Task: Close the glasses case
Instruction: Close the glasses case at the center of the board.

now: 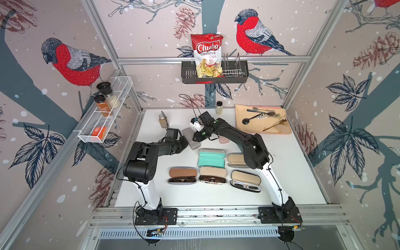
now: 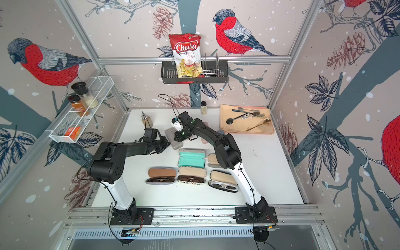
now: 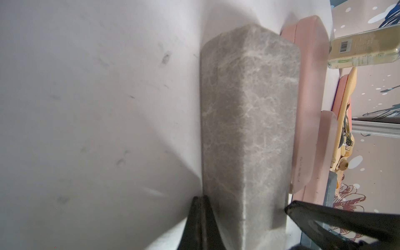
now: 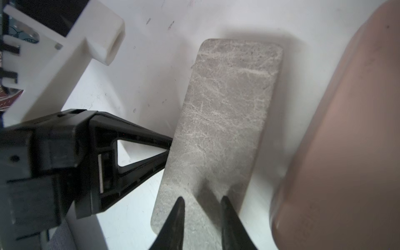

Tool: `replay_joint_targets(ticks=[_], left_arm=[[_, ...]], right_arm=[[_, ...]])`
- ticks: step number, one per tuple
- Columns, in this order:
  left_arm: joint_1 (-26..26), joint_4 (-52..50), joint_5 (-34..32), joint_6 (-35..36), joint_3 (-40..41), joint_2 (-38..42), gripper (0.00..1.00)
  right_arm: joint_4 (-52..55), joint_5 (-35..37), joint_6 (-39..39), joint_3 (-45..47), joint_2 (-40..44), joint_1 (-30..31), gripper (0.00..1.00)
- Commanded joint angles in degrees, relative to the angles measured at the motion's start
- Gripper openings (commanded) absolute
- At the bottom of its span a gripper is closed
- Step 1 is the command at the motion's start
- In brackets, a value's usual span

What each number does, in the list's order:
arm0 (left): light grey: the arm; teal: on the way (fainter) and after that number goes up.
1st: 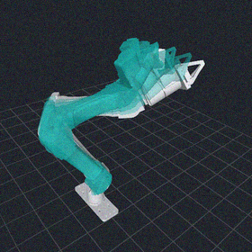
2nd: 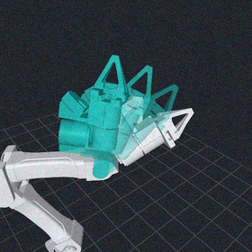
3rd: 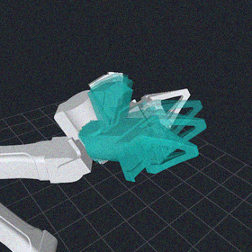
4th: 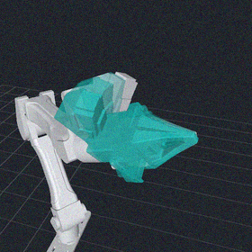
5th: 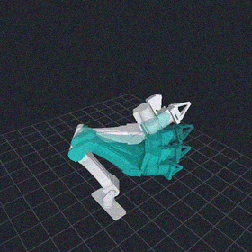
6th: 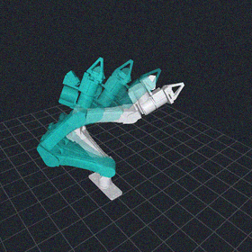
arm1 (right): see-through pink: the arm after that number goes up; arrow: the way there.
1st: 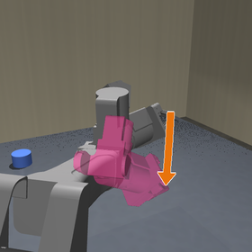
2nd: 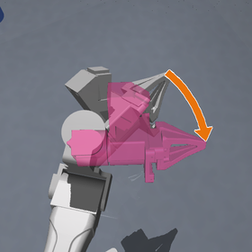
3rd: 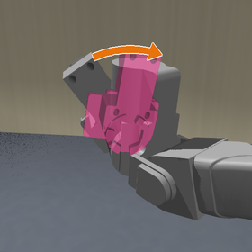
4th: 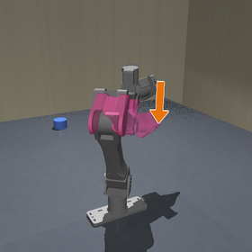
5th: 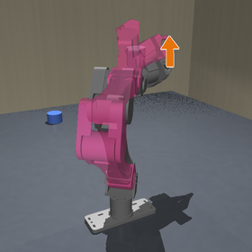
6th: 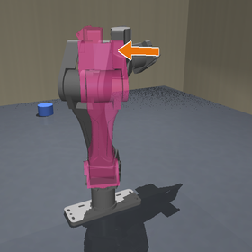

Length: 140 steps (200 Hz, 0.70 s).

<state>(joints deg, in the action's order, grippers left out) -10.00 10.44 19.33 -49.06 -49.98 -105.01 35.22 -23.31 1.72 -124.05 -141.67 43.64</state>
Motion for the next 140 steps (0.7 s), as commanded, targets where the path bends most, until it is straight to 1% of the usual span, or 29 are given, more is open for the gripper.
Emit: replay_joint_targets(ticks=[1, 50, 79, 128, 140], left_arm=[[-0.1, 0.4, 0.3, 0.6, -0.2, -0.2, 0.0], [0.0, 0.0, -0.2, 0.7, -0.4, 0.5, 0.0], [-0.1, -0.6, -0.7, 1.0, -0.6, 2.1, 0.0], [0.0, -4.3, -3.2, 2.6, -1.9, 7.8, 0.0], [0.0, -5.4, -4.0, 2.8, -1.7, 9.8, 0.0]], right_arm=[[1.0, -0.6, -0.1, -0.5, -0.2, 0.1, 0.31], [-0.3, 0.5, 1.0, -0.4, 0.8, -0.1, 0.31], [-2.1, 1.5, 1.6, 1.5, 3.1, -0.1, 0.31], [-4.0, 3.4, 2.5, 6.1, 8.0, -0.1, 0.34], [-4.1, 3.8, 2.5, 7.4, 9.3, 0.2, 0.37]])
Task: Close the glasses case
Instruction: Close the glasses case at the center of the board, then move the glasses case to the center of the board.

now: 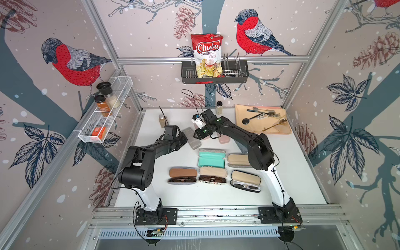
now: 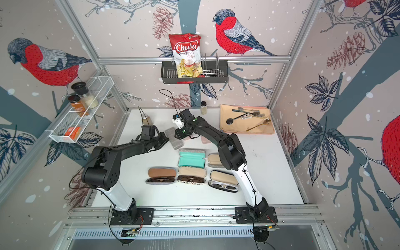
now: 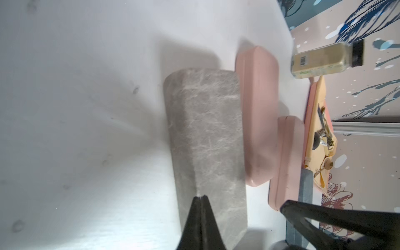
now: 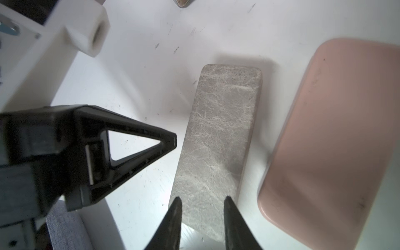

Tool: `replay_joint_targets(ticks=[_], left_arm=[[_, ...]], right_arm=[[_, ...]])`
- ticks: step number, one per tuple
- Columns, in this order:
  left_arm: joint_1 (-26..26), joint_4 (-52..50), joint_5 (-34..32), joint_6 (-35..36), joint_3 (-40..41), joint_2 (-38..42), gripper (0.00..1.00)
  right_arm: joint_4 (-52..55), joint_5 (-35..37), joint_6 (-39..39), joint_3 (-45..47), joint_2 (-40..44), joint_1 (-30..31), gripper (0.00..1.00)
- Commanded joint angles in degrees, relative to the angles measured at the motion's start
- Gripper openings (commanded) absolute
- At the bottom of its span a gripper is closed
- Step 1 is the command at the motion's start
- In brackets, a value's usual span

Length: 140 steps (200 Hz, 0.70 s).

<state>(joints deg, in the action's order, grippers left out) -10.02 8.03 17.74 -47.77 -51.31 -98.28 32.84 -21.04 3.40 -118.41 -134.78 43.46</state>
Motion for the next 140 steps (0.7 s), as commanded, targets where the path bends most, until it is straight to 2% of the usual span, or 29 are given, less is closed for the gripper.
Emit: replay_joint_targets(ticks=[1, 15, 32, 50, 67, 97, 107, 129, 132, 136, 140], left_arm=[[0.0, -3.1, -2.5, 1.5, -0.3, 3.3, 0.0], [0.0, -4.4, -3.8, 1.7, 0.4, 6.2, 0.01], [0.0, -5.6, -6.0, 1.6, 2.2, 10.9, 0.26], [0.0, -7.5, -8.4, 1.8, 3.7, 16.6, 0.68], [0.0, -10.6, -11.1, 2.0, 4.7, 22.1, 0.94], [0.0, -17.3, -17.4, 1.0, 7.4, 32.8, 0.95], [0.0, -18.5, -19.8, -0.1, 9.3, 36.9, 0.95], [0.0, -22.6, -23.8, -1.1, 11.8, 45.9, 0.95], [0.0, -23.3, -24.3, -1.2, 12.0, 46.9, 0.95], [0.1, -24.2, -24.8, -1.3, 12.0, 48.2, 0.95], [0.0, -25.1, -25.3, -1.3, 12.1, 49.5, 0.95]], right_arm=[[-1.7, 1.6, 0.8, 1.8, 2.5, 0.3, 0.37], [-2.3, 1.9, 0.8, 3.6, 4.2, 0.7, 0.38], [-3.1, 2.2, 0.8, 6.1, 6.4, 1.3, 0.4], [-2.9, 2.1, 0.2, 7.8, 8.6, 2.1, 0.45], [-2.3, 2.1, -1.3, 9.7, 10.6, 3.6, 0.5], [-1.8, 2.4, -4.3, 13.5, 14.7, 7.5, 0.66], [-2.0, 2.6, -4.8, 14.6, 15.8, 8.8, 0.68], [-3.5, 2.2, -5.1, 17.9, 17.7, 11.2, 0.84], [-3.9, 2.1, -5.1, 18.3, 17.8, 11.6, 0.88], [-4.3, 1.8, -5.1, 19.0, 18.0, 12.0, 0.99], [-4.7, 1.5, -5.1, 19.5, 18.0, 12.3, 0.99]])
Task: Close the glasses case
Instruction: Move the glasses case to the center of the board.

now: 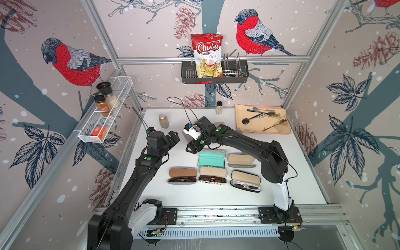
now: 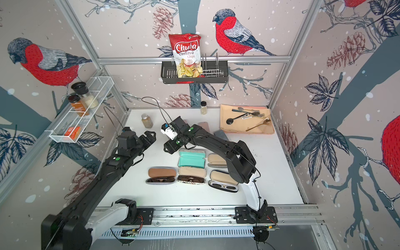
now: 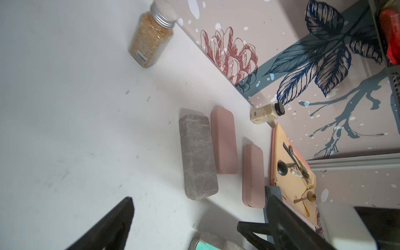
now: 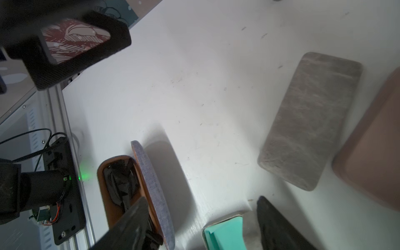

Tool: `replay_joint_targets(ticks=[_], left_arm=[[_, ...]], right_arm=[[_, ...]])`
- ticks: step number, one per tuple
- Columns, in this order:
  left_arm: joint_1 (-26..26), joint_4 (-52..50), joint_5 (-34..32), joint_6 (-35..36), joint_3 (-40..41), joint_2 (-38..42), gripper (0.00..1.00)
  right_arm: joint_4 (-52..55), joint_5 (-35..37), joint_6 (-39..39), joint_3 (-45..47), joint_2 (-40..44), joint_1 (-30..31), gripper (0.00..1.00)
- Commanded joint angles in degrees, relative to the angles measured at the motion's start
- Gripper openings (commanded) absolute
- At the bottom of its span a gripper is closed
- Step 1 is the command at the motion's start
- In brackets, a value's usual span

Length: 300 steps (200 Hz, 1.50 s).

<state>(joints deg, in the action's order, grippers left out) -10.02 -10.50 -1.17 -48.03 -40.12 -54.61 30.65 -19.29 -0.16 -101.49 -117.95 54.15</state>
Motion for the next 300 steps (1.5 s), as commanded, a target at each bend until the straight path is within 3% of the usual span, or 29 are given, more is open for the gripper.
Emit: replay_joint_targets(ticks=[1, 59, 108, 121, 138, 158, 300], left_arm=[[0.0, -6.8, -6.4, -1.1, 0.9, 6.1, 0.95], [0.0, -15.3, -10.0, -1.4, 0.5, 16.6, 0.95], [0.1, -16.7, -10.6, -1.9, 1.5, 18.7, 0.95], [0.0, -16.7, -10.5, -2.0, 1.7, 18.9, 0.95], [0.1, -16.7, -10.5, -2.1, 2.1, 19.0, 0.95], [0.0, -16.5, -10.2, -2.2, 2.7, 18.9, 0.95], [0.0, -16.6, -10.8, -3.4, 3.5, 21.1, 0.95]], right_arm=[[-2.6, -0.3, -1.5, 2.8, 1.1, 1.7, 0.99], [-7.5, 5.3, 0.8, 6.2, -0.1, 5.3, 0.99], [-2.0, 3.3, -1.5, 1.4, -4.4, 6.9, 1.0], [-0.4, 3.0, -1.9, 0.6, -5.7, 7.3, 0.93], [1.0, 1.7, -2.0, 0.0, -7.0, 7.4, 0.73], [1.3, 0.1, -1.9, 0.2, -7.4, 7.5, 0.62], [1.5, -3.3, -1.9, 1.3, -9.2, 8.3, 0.6]])
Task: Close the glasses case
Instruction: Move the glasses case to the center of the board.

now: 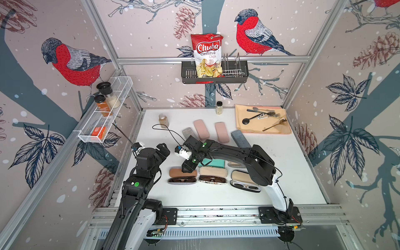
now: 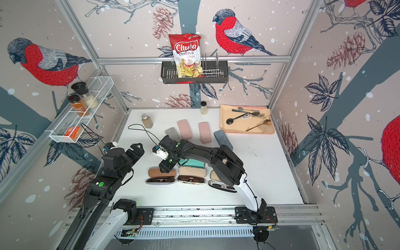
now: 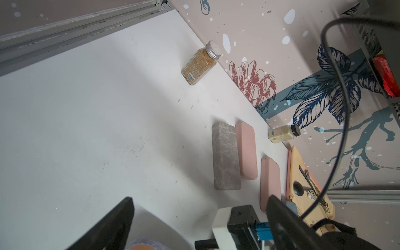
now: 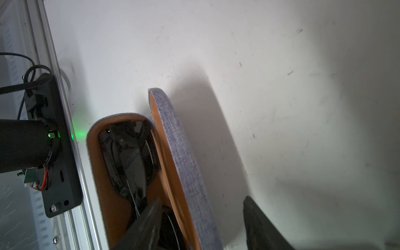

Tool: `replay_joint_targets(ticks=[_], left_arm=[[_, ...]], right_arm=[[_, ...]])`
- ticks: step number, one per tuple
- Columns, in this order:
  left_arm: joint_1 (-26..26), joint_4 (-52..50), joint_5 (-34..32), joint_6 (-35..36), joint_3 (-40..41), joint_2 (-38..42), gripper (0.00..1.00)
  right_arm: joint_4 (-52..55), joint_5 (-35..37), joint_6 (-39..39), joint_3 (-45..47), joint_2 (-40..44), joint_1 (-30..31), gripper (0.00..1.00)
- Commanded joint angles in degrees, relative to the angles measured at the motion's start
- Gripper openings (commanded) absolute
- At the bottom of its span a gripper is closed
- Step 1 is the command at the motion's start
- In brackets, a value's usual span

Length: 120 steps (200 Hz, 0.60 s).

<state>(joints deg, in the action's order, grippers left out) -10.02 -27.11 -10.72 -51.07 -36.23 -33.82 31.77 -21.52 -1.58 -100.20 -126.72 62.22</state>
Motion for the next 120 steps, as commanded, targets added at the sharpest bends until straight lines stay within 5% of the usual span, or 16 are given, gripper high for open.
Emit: replay_joint_targets(ticks=[1, 120], left_arm=[[0.1, 0.0, -1.3, -0.3, -0.4, 0.3, 0.95], [0.0, 0.6, -1.4, -0.4, -0.2, -0.8, 0.95]], right_arm=[[0.4, -1.1, -0.4, 0.0, -0.5, 0.3, 0.6], [1.4, -2.1, -1.0, -0.4, -1.7, 0.7, 0.37]])
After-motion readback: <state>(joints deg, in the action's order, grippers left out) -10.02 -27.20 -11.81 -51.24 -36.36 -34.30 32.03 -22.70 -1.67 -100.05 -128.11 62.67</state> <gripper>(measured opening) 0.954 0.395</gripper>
